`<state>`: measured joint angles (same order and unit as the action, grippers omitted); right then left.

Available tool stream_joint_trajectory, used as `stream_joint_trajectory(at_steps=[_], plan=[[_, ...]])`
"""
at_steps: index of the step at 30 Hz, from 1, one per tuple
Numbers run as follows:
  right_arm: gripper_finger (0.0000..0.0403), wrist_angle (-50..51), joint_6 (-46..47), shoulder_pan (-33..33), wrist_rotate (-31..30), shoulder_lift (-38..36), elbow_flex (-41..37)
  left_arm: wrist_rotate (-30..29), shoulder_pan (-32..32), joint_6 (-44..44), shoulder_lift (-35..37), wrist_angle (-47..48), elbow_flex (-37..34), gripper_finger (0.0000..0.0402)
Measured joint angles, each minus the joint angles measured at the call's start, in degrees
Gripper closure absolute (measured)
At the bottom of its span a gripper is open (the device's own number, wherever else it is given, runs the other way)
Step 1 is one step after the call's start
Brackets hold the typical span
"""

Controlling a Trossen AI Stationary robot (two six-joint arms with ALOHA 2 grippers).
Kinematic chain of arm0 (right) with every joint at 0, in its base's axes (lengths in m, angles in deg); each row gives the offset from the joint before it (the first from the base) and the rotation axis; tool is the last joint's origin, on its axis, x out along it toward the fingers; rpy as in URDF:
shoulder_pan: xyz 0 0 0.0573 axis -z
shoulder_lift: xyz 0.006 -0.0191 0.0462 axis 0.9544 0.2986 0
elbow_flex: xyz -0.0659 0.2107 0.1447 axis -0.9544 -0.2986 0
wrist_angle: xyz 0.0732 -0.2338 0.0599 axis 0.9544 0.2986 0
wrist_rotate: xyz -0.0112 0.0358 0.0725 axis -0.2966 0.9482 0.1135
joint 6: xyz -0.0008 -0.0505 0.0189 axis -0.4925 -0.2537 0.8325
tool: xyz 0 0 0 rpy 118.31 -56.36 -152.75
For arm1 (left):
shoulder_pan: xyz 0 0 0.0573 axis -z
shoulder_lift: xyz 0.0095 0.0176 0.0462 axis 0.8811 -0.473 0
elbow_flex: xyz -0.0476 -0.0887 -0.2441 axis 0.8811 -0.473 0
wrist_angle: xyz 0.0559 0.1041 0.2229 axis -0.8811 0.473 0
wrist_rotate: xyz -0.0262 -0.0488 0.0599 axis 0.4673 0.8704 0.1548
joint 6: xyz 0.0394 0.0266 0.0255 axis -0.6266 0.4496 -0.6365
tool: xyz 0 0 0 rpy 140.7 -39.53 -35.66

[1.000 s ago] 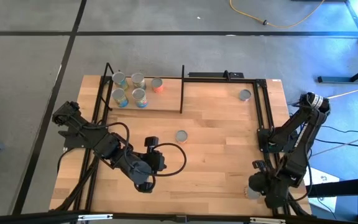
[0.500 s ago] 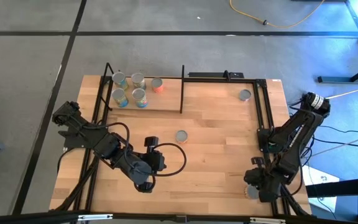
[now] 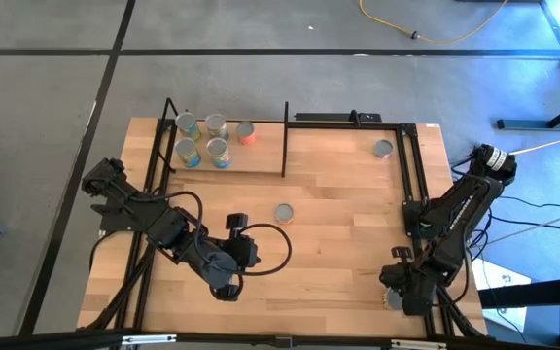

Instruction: Pick and place cans onto a shelf

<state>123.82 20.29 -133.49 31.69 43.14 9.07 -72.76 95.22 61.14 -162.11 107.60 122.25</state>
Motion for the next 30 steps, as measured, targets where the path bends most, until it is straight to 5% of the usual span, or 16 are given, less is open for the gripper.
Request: stream_joint_trajectory(at_steps=[18, 30], plan=[[0.0302, -3.17, 9.93, -0.04, -1.38, -0.09, -3.32, 0.00, 0.00, 0.00, 0.00, 0.00, 0.00, 0.0401], [0.0386, -3.65, 14.35, 0.27, -2.11, -0.05, -3.29, -0.01, 0.00, -0.02, 0.00, 0.00, 0.00, 0.0401]])
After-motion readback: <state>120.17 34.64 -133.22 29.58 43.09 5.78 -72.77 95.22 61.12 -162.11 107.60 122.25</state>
